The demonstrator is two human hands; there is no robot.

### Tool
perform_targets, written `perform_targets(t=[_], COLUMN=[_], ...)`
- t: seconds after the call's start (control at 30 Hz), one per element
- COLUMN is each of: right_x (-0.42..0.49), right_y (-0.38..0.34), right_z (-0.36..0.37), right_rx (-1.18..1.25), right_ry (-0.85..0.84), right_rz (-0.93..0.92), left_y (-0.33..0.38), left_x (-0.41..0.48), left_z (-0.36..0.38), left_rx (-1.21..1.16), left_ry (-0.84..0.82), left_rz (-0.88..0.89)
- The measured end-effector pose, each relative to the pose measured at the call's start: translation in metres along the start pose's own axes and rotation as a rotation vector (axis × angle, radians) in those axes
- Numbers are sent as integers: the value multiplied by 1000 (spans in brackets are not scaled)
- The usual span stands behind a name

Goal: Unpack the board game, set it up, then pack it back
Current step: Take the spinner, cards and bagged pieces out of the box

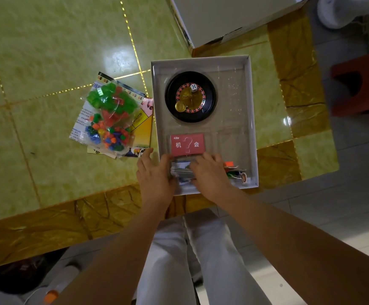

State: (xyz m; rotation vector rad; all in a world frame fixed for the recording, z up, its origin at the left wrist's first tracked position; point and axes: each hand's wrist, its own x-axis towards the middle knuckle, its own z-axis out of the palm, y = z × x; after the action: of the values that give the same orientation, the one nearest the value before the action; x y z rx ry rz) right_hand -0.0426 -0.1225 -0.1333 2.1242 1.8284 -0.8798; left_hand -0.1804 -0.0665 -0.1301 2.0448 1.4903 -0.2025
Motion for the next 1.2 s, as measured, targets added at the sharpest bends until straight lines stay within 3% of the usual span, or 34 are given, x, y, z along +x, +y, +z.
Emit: perform_targets(t=[0.1, 0.2, 0.33, 0.43, 0.87, 1.2], right_x=[0, -4, -9, -13, -23, -22], right_y=[3, 11, 22, 30, 38, 38], right_z=[-10, -19, -30, -33, -13, -12], right_rx=[147, 507, 935, 1128, 1072, 1121], right_ry=[63, 97, 196, 214, 187, 170], right_rz=[9, 73, 316, 437, 359, 316], left_y=[-5, -8, 4, 19, 24, 38], left_x=[-1, -3, -7, -6, -2, 4], left_z=[-4, -10, -12, -3, 13, 10], left_rx=[-31, -82, 162, 329, 541, 488], left_ry=[0, 97, 96, 55, 0, -25], left_rz=[43, 85, 236, 208, 138, 74])
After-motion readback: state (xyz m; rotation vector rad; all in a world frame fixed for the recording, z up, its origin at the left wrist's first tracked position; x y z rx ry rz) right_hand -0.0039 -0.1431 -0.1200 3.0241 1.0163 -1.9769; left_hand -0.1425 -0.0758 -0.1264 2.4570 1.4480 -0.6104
